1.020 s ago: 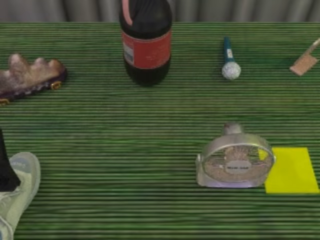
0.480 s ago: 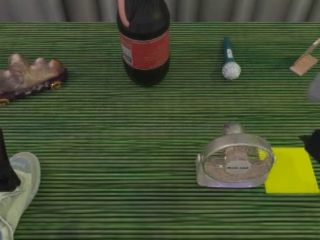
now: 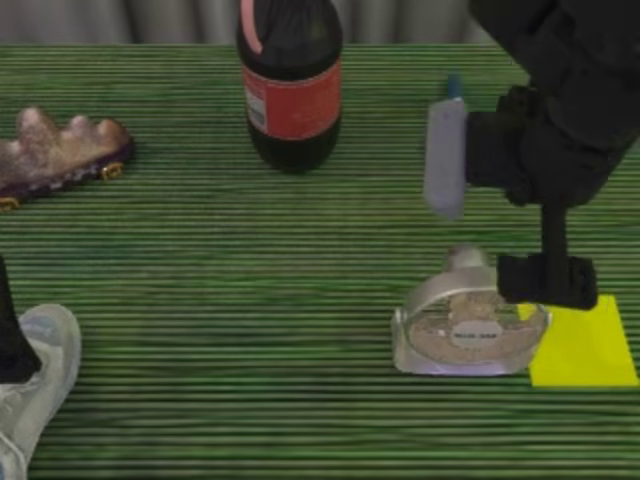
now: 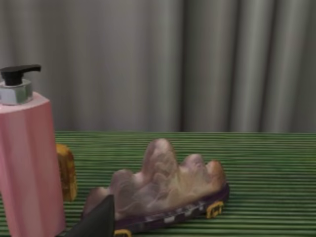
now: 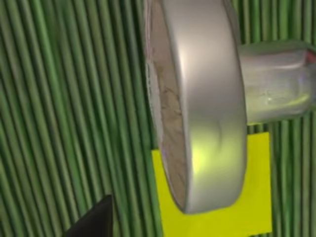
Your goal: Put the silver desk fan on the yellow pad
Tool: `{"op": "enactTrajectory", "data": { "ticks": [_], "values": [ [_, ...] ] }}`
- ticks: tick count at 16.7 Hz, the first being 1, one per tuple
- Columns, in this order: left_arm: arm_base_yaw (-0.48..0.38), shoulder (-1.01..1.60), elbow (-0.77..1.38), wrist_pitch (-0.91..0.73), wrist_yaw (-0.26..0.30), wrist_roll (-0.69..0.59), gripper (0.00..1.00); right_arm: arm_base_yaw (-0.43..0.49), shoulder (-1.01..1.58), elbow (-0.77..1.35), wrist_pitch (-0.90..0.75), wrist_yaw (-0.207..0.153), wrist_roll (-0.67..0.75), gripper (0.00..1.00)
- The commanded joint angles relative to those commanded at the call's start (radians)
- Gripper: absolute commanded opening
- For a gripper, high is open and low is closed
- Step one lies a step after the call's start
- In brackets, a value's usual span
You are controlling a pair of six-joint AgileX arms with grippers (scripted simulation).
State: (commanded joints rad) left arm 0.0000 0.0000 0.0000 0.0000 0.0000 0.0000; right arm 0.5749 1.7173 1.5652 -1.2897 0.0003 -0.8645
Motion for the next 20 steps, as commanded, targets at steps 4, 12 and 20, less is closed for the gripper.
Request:
{"op": "enactTrajectory", "data": {
  "ticks": [4,12,20],
  "values": [
    [0.000,0.000,0.000,0.000,0.000,0.000,1.00,0.042,0.131,0.114,-0.106,0.002,-0.065,1.00],
    [0.000,0.000,0.000,0.000,0.000,0.000,1.00,0.043,0.136,0.077,-0.068,0.002,-0.070,1.00],
    [0.000,0.000,0.000,0.000,0.000,0.000,1.00,0.046,0.144,-0.070,0.084,0.002,-0.067,1.00]
  ]
}}
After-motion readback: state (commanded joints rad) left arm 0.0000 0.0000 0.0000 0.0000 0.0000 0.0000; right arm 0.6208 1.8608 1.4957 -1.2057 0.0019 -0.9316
